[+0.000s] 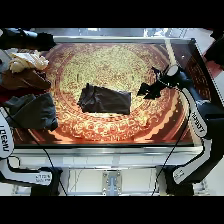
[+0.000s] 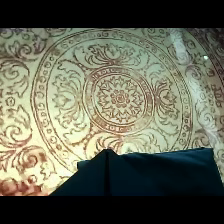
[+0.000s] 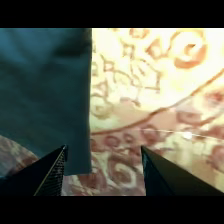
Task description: Fold the shirts.
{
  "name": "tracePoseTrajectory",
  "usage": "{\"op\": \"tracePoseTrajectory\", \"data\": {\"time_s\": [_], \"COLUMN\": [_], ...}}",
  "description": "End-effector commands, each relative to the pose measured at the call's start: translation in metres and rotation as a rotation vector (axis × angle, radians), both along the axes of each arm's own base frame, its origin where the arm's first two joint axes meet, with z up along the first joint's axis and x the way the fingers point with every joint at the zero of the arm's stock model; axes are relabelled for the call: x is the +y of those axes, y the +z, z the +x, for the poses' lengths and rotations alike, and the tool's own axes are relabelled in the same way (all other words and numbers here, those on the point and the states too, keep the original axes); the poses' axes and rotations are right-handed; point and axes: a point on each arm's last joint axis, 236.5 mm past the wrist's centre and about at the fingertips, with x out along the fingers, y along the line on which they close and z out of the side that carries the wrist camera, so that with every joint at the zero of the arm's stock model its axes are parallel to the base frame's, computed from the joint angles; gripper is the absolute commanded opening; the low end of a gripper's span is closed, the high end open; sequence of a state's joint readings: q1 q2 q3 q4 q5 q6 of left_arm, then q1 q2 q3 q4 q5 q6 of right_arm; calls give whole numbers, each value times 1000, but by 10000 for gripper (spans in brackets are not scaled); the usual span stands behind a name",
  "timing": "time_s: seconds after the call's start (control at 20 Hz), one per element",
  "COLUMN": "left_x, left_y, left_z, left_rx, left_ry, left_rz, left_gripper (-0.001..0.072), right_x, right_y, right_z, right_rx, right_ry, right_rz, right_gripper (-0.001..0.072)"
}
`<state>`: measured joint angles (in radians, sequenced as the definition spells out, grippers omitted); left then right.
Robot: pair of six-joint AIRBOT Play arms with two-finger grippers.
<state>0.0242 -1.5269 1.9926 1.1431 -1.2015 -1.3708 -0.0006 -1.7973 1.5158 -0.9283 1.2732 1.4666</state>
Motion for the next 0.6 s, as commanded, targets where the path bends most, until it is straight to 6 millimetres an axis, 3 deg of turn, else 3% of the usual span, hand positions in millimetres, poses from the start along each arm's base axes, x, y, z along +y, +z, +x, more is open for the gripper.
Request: {"op": "tracePoseTrajectory", "data": {"time_s": [0.0,0.2,0.55], "left_x": [0,-6,-18], "left_y": [-9,-10,-10], "left_z": [4,3,2], "left_rx": [19,21,21], "left_ry": [0,-13,-34], "left_rz": [-2,-4,-4], "left_gripper": [9,9,9], "right_x": [28,46,74], "right_y": [-6,-23,-50], "right_z": [10,27,16], "right_rx": [-14,-6,36], "right_ry": [-89,-166,-137], "right_rz": [310,401,330], "right_gripper": [540,563,542]}}
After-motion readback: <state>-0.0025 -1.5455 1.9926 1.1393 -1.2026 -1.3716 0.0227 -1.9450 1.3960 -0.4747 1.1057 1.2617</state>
